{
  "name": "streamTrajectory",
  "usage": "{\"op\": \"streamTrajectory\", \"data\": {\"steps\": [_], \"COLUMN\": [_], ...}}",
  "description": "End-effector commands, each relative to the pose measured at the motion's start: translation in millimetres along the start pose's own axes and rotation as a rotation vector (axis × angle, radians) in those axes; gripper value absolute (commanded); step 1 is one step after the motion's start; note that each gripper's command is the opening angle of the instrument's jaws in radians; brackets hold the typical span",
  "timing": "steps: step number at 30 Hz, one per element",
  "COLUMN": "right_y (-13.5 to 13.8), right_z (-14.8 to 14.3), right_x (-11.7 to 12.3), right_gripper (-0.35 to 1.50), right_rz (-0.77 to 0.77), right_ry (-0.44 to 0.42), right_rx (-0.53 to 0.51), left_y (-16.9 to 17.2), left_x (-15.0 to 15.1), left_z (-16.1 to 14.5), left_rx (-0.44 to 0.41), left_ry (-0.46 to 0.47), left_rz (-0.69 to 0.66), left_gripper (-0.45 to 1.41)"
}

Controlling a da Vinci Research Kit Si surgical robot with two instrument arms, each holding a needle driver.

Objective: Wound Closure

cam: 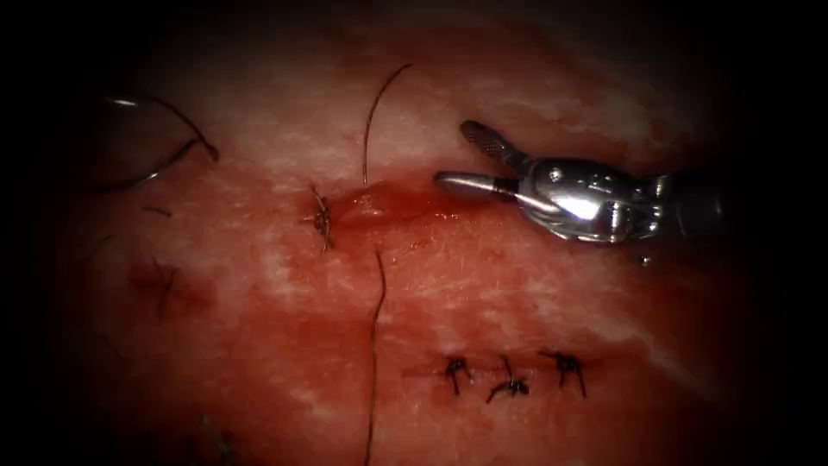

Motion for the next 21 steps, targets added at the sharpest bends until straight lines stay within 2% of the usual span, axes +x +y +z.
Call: {"op": "streamTrajectory", "data": {"steps": [1, 3, 5, 9, 11, 14, 21], "right_y": [-0.6, -0.6, -0.7, -0.9, -1.1, -1.4, -1.5], "right_z": [0.3, 0.3, 0.4, 0.6, 0.8, 1.0, 1.0], "right_x": [-0.7, -0.8, -0.9, -1.1, -1.3, -1.6, -1.9], "right_gripper": [1.40, 1.40, 1.40, 1.40, 1.40, 1.40, 1.40], "right_rz": [0.002, 0.001, 0.001, 0.010, 0.013, 0.015, 0.017], "right_ry": [0.000, 0.000, 0.000, -0.001, -0.005, -0.015, -0.023], "right_rx": [0.001, 0.001, 0.004, 0.011, 0.020, 0.026, 0.033], "left_y": [0.7, 2.1, 4.3, 11.2, 14.0, 17.8, 23.2], "left_x": [-1.1, -3.0, -4.9, -9.0, -9.9, -9.7, -5.6], "left_z": [0.5, 0.4, 0.6, 1.8, 2.3, 2.9, 3.9], "left_rx": [0.005, 0.004, -0.041, -0.207, -0.286, -0.403, -0.566], "left_ry": [-0.003, -0.058, -0.112, -0.265, -0.308, -0.319, -0.333], "left_rz": [-0.005, -0.045, -0.078, -0.158, -0.203, -0.239, -0.282], "left_gripper": [0.57, 0.61, 0.61, 0.62, 0.61, 0.56, 0.51]}}
